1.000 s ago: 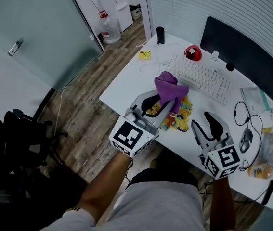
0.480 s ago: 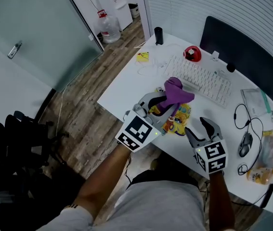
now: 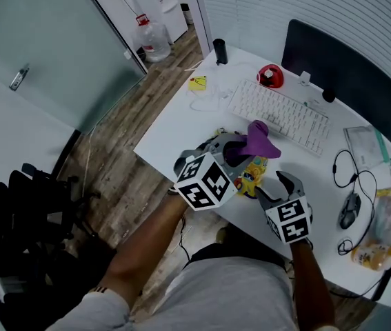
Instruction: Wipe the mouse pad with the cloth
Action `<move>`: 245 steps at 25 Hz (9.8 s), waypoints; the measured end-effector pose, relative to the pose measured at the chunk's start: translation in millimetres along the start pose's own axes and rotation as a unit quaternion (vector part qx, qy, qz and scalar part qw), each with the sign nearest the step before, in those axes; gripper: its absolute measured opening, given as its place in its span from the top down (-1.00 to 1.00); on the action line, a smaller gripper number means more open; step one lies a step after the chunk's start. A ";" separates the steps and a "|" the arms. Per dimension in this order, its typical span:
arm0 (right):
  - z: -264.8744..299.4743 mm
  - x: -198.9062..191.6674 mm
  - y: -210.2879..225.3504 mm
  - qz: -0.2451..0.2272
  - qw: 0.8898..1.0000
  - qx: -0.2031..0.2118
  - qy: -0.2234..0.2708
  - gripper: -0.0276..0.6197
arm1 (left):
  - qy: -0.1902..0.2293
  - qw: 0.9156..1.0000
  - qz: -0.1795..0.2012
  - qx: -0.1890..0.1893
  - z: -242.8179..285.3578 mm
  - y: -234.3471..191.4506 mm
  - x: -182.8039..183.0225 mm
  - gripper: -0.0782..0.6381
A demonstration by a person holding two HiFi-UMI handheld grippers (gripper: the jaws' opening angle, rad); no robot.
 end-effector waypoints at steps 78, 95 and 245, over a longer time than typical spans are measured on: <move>30.2 -26.4 16.3 0.040 0.998 0.004 -0.048 0.11 | -0.252 0.958 0.120 -0.063 16.4 -45.8 -141.0 0.55; 25.5 -27.6 -7.9 0.041 0.998 0.015 -0.040 0.11 | -0.174 0.954 0.188 -0.156 36.3 63.7 -65.0 0.55; -19.0 37.4 39.5 -0.004 0.997 -0.020 0.081 0.12 | -0.105 0.981 -0.149 0.070 -70.3 -30.0 -90.8 0.55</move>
Point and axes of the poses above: the fingertips, and each gripper's own axes: z forward along the fingers, y to its right, x out of its top, the point moved 5 cm from there along -z, backward along the fingers, and after that the axes turned 15 degrees about x, right-handed, at the moved point
